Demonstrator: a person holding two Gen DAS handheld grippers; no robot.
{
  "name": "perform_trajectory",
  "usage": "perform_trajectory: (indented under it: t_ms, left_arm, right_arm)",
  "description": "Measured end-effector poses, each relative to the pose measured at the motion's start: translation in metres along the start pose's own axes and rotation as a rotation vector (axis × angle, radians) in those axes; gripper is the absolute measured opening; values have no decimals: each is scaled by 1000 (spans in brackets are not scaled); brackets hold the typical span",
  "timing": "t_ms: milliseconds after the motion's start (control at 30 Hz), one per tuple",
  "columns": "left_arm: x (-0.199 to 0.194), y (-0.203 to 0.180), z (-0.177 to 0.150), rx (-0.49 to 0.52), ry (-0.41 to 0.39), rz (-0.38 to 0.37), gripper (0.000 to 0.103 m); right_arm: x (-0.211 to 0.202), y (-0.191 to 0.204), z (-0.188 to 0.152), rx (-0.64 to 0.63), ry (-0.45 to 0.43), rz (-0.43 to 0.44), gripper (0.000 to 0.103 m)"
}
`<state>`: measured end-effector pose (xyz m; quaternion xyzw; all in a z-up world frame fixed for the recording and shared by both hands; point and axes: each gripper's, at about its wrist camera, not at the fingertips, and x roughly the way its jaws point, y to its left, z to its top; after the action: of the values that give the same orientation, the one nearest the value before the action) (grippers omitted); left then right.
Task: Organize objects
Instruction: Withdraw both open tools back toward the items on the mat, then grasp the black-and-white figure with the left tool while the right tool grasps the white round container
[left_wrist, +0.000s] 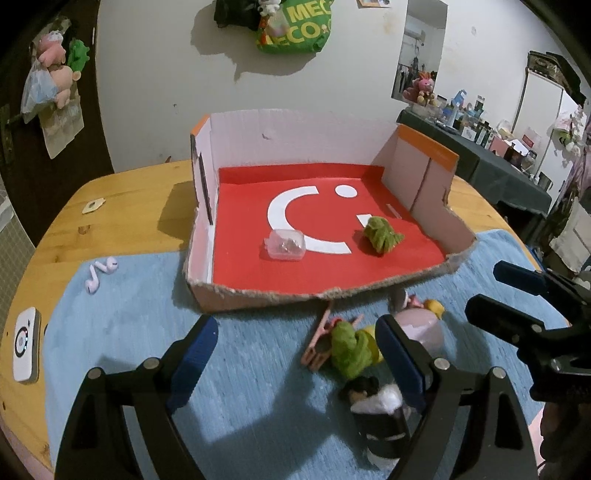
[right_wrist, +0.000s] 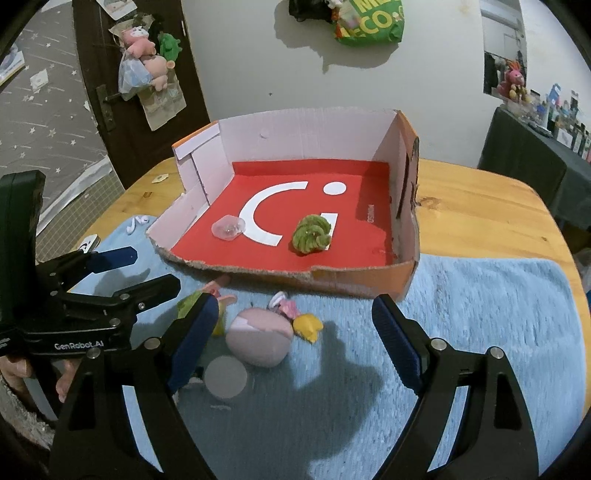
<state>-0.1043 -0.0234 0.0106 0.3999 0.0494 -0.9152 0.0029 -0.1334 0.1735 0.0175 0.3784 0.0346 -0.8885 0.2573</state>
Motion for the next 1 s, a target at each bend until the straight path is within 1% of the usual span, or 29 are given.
perform_trajectory:
  t_ms: [467, 1000]
  left_arm:
    - [-12, -9, -26, 1, 24, -34, 90]
    - [-18, -22, -48, 17, 46, -38, 90]
  right_arm:
    - [-8, -1, -19, 15, 13, -13, 86]
    - [-16, 0, -45, 24, 36, -12, 86]
